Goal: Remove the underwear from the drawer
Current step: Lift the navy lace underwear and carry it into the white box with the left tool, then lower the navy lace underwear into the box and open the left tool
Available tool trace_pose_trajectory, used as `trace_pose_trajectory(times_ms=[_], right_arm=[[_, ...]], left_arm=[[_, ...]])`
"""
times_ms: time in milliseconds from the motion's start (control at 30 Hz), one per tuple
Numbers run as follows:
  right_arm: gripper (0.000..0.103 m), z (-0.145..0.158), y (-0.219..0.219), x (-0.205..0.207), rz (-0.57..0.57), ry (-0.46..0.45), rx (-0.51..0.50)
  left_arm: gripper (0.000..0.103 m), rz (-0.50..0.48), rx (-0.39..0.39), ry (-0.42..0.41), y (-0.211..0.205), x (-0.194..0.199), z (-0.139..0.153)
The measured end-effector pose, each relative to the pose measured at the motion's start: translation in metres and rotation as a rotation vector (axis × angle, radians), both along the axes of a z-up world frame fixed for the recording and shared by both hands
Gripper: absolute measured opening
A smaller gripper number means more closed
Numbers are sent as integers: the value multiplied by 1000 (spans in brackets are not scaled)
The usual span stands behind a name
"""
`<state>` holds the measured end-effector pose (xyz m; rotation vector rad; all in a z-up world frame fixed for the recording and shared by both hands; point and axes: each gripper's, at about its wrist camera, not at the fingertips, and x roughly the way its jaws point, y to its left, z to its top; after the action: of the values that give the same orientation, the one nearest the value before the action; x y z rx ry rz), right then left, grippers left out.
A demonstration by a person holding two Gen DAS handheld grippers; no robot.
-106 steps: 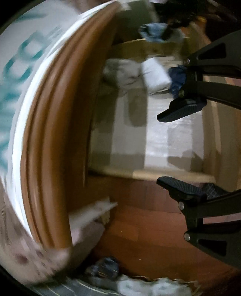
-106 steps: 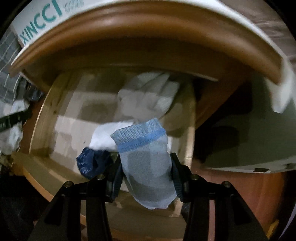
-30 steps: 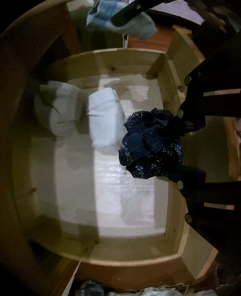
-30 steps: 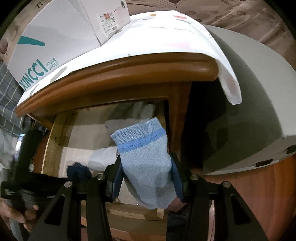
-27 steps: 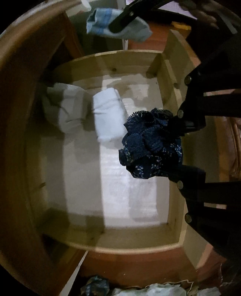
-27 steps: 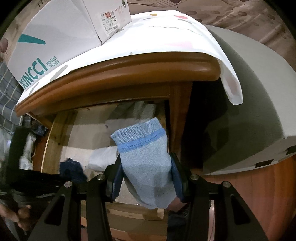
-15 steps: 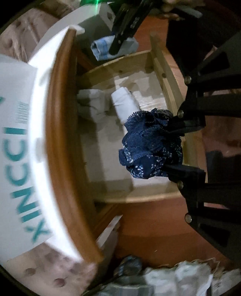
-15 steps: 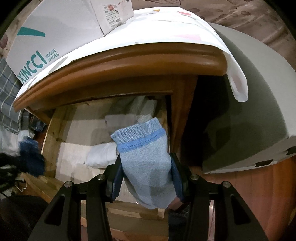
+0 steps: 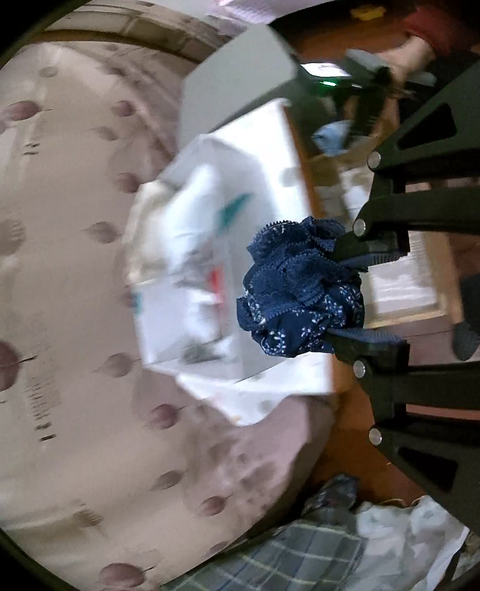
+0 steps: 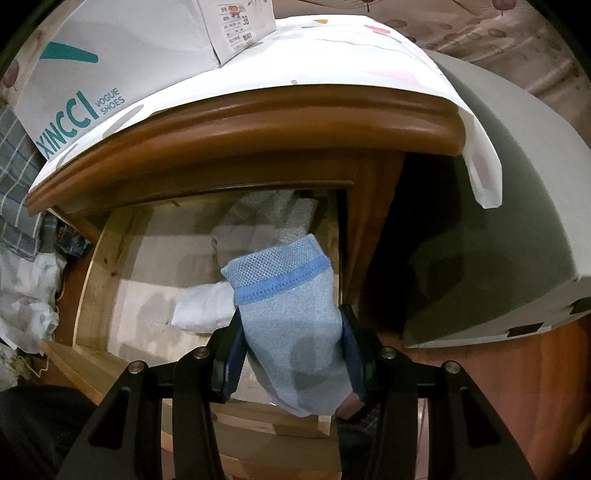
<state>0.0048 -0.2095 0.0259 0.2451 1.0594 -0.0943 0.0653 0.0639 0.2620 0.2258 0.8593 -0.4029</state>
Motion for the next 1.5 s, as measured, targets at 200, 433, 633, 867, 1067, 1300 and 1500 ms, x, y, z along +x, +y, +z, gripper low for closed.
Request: trace_pose_trajectory(times_ms=[200,433,633,867,1067,1300,1500], right_arm=[[44,1,1,0,1,-5,4],[44,2,-1,-1,-9,-10,19],[44,2,-1,1,-11,-5,37],[44,2,-3,2,-14,-1,50],[44,0,-2,3,-5,3,56],[44,-3,-1,4,-1,10,51],[44,-4,-2,4,-1,16,54]], left_arm=[[28,27,-2,-41,-9,51,44],[28,55,39,-29,-31,111,38],[28,58,71,47,-45,146,1],[29,36,129,113,-55,160,-38],[29,55,146,163,-53,167,-59],[36,102,129,177,-46,171,-62],[45,126,147,131,-46,162,-53]])
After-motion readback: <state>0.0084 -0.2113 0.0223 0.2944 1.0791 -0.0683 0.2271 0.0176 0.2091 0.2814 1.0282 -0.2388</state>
